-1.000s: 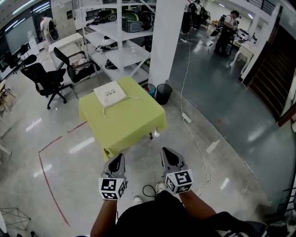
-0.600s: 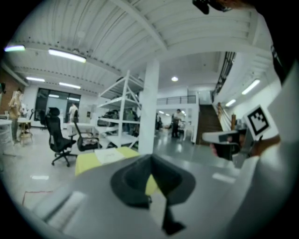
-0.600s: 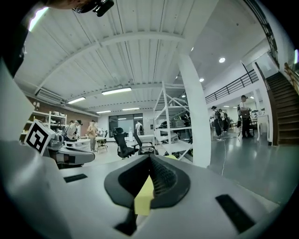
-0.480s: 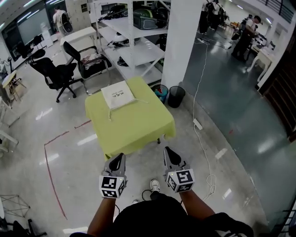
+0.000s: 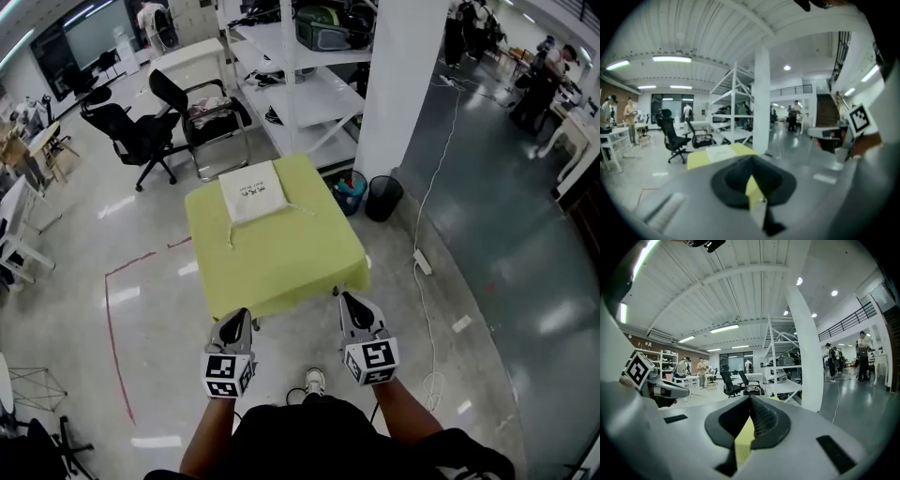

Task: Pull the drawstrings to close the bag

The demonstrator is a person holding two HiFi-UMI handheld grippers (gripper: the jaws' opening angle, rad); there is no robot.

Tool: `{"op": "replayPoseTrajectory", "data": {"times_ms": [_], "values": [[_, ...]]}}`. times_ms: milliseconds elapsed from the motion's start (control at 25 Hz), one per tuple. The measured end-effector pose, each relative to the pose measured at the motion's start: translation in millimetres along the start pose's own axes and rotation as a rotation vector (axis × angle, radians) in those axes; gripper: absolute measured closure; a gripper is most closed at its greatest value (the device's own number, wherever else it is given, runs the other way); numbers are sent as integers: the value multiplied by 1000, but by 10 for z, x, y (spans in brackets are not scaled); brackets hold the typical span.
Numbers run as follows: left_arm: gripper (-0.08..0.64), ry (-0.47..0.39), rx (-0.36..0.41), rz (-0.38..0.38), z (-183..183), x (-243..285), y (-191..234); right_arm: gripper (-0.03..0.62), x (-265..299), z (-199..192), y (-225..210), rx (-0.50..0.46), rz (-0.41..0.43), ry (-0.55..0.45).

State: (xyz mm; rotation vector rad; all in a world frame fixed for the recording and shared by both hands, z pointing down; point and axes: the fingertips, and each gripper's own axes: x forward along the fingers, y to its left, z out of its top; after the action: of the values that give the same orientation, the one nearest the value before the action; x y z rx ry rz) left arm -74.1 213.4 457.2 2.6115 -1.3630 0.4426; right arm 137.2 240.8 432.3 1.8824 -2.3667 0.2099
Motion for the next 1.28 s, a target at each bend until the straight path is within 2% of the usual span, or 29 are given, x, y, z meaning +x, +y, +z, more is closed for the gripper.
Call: {"op": "replayPoseTrajectory", "data": {"times_ms": [200, 560, 800, 960, 1280], "values": [[558, -1, -4, 37, 40, 140, -12, 588, 99, 12, -117, 11, 35, -8], [559, 12, -24, 51, 46, 277, -3, 588, 265, -12, -168, 42, 82, 28], [559, -13, -37, 80, 48, 495, 213, 588, 545, 152, -145, -65, 113, 7], [559, -13, -61, 87, 94, 705, 420, 588, 865, 278, -85, -220, 121, 4], [559, -20, -74, 81, 306, 1171, 876, 588, 1597, 515, -96, -267, 102, -5]]}}
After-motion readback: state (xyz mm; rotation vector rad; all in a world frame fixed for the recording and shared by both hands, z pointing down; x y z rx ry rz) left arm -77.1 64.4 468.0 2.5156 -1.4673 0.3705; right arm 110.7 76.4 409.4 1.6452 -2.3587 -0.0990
